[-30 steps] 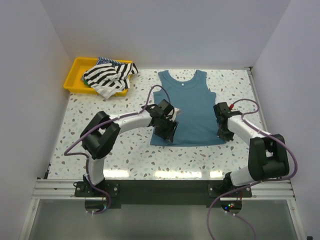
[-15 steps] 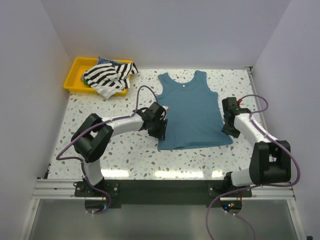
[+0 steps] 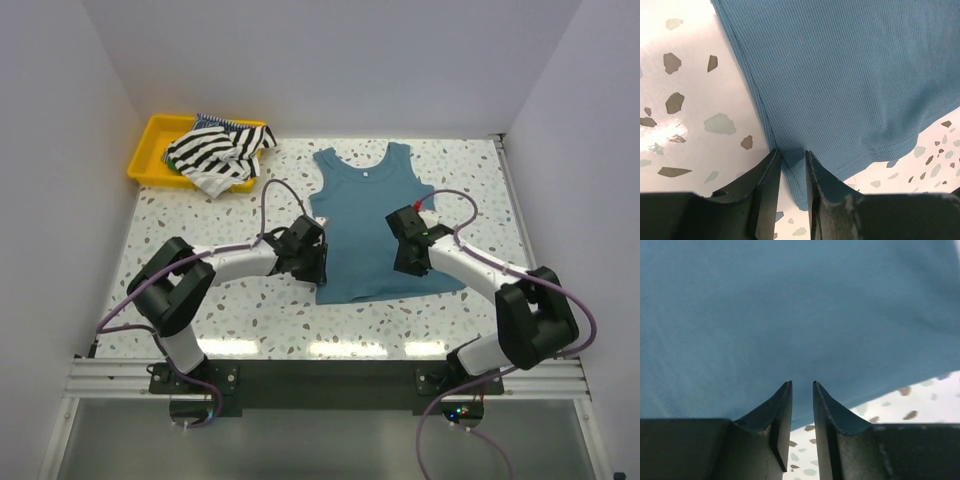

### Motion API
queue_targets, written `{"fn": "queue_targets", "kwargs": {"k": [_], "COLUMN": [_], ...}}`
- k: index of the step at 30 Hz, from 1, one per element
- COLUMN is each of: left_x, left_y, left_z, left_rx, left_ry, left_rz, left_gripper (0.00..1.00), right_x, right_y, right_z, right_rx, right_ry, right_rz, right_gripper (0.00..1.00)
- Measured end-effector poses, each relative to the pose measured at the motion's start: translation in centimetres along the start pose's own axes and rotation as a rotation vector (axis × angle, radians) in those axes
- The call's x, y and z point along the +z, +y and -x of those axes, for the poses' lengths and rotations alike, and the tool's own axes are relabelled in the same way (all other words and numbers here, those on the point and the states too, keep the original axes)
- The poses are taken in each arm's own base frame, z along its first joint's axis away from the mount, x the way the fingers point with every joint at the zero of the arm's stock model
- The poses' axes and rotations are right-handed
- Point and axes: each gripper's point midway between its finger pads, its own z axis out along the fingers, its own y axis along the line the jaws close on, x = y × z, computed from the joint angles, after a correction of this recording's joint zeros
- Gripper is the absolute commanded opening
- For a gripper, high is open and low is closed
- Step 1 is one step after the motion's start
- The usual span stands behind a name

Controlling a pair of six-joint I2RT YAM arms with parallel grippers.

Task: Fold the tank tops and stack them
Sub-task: Flatten the tank top out

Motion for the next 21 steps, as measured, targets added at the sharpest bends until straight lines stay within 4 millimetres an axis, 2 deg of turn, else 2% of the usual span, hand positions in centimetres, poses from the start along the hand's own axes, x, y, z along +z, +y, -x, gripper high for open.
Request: {"fn": "queue_targets", "kwargs": {"k": [4, 8, 16, 21], "left_x": [-0.1, -0.3, -0.6, -0.7], "left_y": [0.1, 0.2, 0.5, 0.6], "left_z": [-0.3, -0.4, -0.8, -1.0], "left_rx": [-0.009, -0.017, -0.018, -0.018], "left_ry": [-0.003, -0.002, 0.004, 0.004], "left_rz": [0.003, 0.008, 0.014, 0.014], "left_gripper": [0.31, 0.30, 0.30, 0.30], "right_x": [1.1, 1.8, 1.5, 0.4], "right_y": [1.5, 1.3, 1.0, 0.1], "right_z": [-2.1, -4.4, -4.8, -4.8], "right_rx": [-0.017, -0.010, 0.053, 0.055], "right_ry": [0.037, 0.069, 0.040, 0.036], "right_rz": [0.031, 0.038, 0.067, 0.059], "right_gripper": [0.22, 0.23, 0.44, 0.50]}}
